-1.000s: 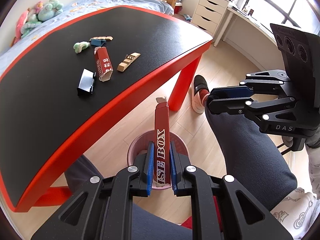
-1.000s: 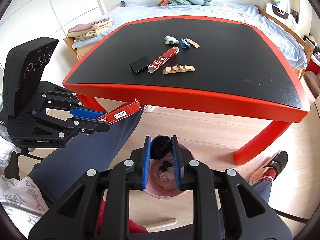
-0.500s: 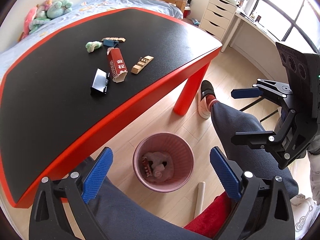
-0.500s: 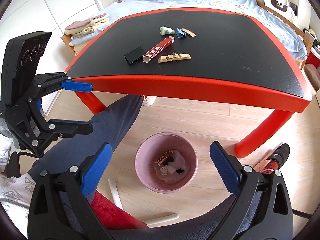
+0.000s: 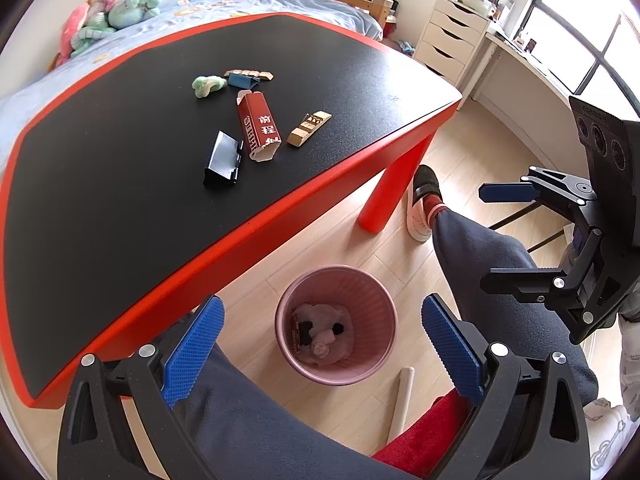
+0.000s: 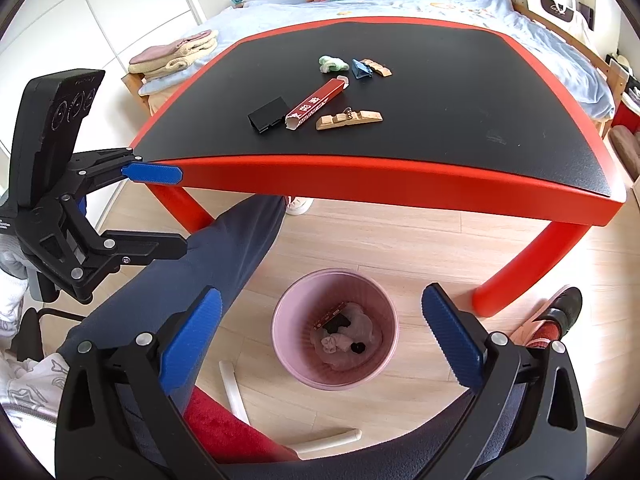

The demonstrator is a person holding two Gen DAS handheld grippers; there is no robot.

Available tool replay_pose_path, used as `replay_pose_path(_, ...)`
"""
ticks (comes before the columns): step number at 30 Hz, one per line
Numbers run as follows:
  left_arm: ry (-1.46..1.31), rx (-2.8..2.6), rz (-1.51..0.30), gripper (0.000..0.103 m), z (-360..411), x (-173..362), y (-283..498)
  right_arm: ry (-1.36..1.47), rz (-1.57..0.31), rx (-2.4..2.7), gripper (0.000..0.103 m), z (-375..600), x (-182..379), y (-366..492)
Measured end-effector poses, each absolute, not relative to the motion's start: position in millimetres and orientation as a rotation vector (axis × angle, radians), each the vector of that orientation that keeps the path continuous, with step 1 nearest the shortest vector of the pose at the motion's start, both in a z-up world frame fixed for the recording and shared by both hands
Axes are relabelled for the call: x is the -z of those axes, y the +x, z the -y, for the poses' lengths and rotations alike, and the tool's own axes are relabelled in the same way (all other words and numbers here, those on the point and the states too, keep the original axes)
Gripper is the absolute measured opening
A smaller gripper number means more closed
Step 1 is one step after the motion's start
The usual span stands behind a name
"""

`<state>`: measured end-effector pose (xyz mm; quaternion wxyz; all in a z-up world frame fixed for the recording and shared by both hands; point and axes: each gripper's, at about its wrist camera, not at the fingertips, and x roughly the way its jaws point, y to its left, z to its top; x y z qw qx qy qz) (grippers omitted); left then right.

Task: Collect trash
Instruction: 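Open both tools to drop the box and clip into the wastebasket, then grasp the black clip with the left tool while the right tool grasps the wooden clothespin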

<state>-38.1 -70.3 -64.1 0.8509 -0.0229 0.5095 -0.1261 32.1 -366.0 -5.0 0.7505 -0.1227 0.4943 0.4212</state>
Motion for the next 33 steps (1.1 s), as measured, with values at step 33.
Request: replay_pose_path(33, 0.012, 0.116, -1.056, 0.095, 24.7, 65.3, 48.9, -0.416, -0.964, -0.953, 0.099, 297.7, -13.9, 121.0)
